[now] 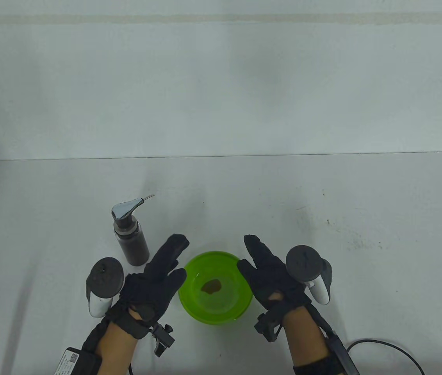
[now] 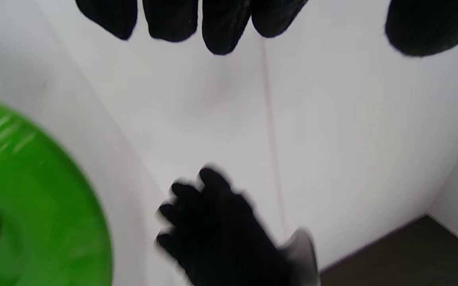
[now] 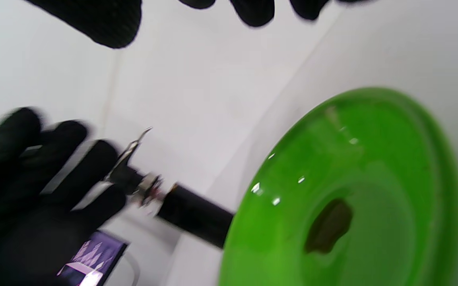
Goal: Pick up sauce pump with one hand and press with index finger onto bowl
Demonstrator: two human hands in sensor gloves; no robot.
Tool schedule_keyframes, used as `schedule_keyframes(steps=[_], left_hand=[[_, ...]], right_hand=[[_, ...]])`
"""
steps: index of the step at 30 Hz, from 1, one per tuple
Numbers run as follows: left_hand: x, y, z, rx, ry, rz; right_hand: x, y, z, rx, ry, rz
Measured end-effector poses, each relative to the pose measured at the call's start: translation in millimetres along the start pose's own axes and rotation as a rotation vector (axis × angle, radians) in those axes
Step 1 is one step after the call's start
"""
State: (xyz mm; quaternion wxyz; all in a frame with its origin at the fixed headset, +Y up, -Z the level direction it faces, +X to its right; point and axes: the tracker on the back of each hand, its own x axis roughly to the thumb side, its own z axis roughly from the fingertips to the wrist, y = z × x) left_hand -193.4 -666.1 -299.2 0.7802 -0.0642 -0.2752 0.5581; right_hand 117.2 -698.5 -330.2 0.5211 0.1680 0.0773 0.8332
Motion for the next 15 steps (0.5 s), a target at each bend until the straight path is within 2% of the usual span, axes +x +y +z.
schedule_keyframes(steps=[5,8,15], left_hand=[[-24.9,-16.5,-0.7,-0.055,0.032,0.005],[-35.4,-18.6,-1.5,-0.076,0.025,0.029],[-50.5,-24.5,-3.2,-0.133,0.05,0.04]], right_hand=[[11.0,7.8,3.5,0.165,-0.141,-0.051],[12.8,14.2,3.0,0.239,-0.158,-0.063],[7.3,19.9,0.2,0.273,-0.135,-0.065]])
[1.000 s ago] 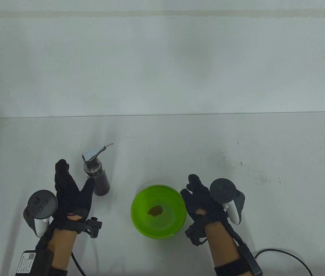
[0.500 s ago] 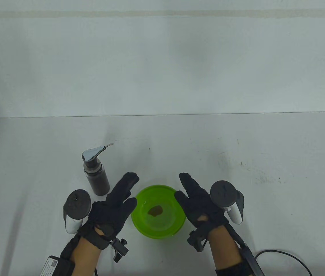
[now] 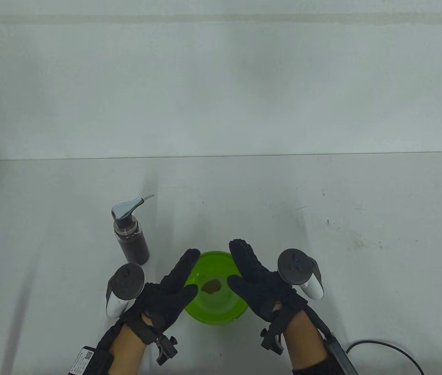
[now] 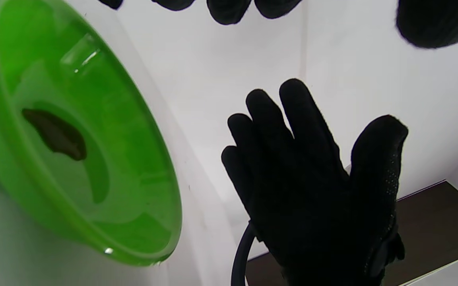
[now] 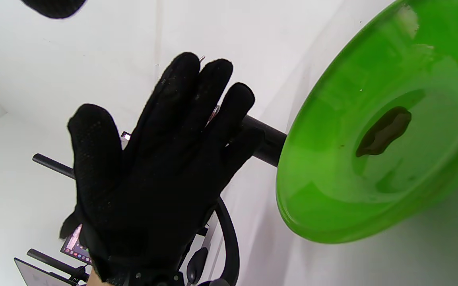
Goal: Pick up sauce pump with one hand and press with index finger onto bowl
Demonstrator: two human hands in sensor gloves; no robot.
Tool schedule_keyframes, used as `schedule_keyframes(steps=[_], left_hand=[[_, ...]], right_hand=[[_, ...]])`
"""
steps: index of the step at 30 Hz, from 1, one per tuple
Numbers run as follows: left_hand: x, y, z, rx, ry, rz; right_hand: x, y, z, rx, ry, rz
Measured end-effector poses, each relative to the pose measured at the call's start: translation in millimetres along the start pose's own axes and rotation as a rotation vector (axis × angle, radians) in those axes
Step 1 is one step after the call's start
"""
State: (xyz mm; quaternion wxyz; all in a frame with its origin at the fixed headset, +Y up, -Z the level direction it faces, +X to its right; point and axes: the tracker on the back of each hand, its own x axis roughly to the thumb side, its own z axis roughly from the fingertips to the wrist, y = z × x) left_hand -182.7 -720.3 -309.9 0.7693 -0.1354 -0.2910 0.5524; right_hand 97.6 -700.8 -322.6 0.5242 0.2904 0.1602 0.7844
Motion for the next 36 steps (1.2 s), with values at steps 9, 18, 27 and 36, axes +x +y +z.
schedule_keyframes(steps=[9,18,27,36], left_hand=[[-8.4,-0.9,-1.8,0.014,0.023,-0.018],[-7.4,-1.7,-2.2,0.034,0.011,-0.038],[-7.1,-2.4,-3.8,0.031,0.012,-0.054],[-5.6,2.8,-0.4,0.065,0.002,-0.043]], right_hand=[[-6.1,-2.7,1.8,-0.019,0.009,-0.035],[-1.9,-8.0,6.5,-0.046,-0.023,-0.054],[-3.6,-4.8,5.0,-0.025,-0.018,-0.061],[-6.0,-2.0,3.6,-0.014,-0.004,-0.065]])
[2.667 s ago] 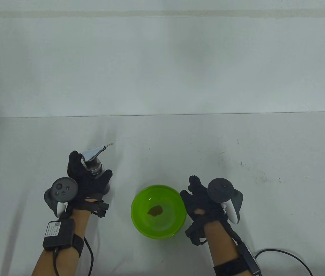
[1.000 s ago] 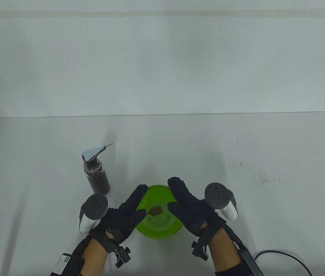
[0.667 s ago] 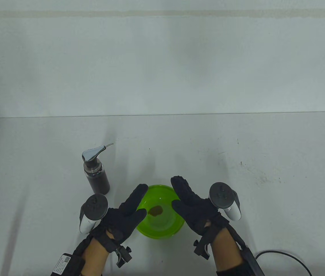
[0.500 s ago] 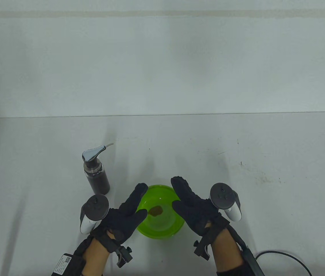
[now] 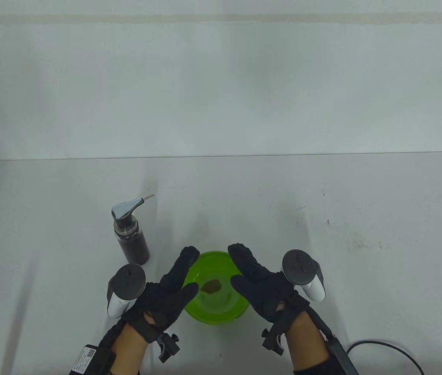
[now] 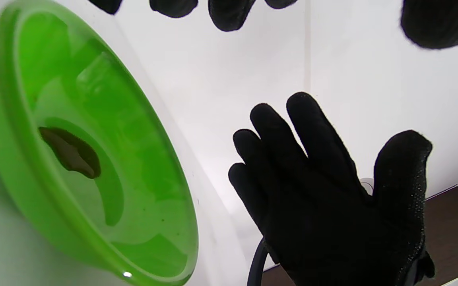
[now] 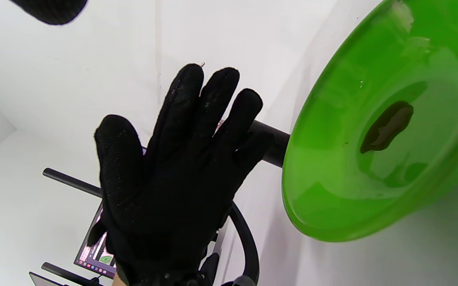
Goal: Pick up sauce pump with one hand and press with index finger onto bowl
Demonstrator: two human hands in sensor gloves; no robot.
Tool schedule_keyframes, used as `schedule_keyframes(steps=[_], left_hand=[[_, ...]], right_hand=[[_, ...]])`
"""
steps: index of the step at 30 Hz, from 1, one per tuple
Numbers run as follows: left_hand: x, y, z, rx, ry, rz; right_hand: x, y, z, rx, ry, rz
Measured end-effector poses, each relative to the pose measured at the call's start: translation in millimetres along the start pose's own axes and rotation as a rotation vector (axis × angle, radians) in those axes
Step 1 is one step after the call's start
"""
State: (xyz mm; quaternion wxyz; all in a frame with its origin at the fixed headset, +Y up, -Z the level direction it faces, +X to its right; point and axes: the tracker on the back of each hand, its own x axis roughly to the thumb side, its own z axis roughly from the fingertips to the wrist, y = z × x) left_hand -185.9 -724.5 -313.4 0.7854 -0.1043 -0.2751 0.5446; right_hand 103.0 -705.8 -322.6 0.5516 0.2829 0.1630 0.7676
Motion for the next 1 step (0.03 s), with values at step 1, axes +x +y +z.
schedule_keyframes(steps=[1], left_hand=[[-0.6,0.6,0.0,0.002,0.002,-0.002]], right_hand=[[-1.3,0.2,-0.8,0.002,0.007,-0.001]])
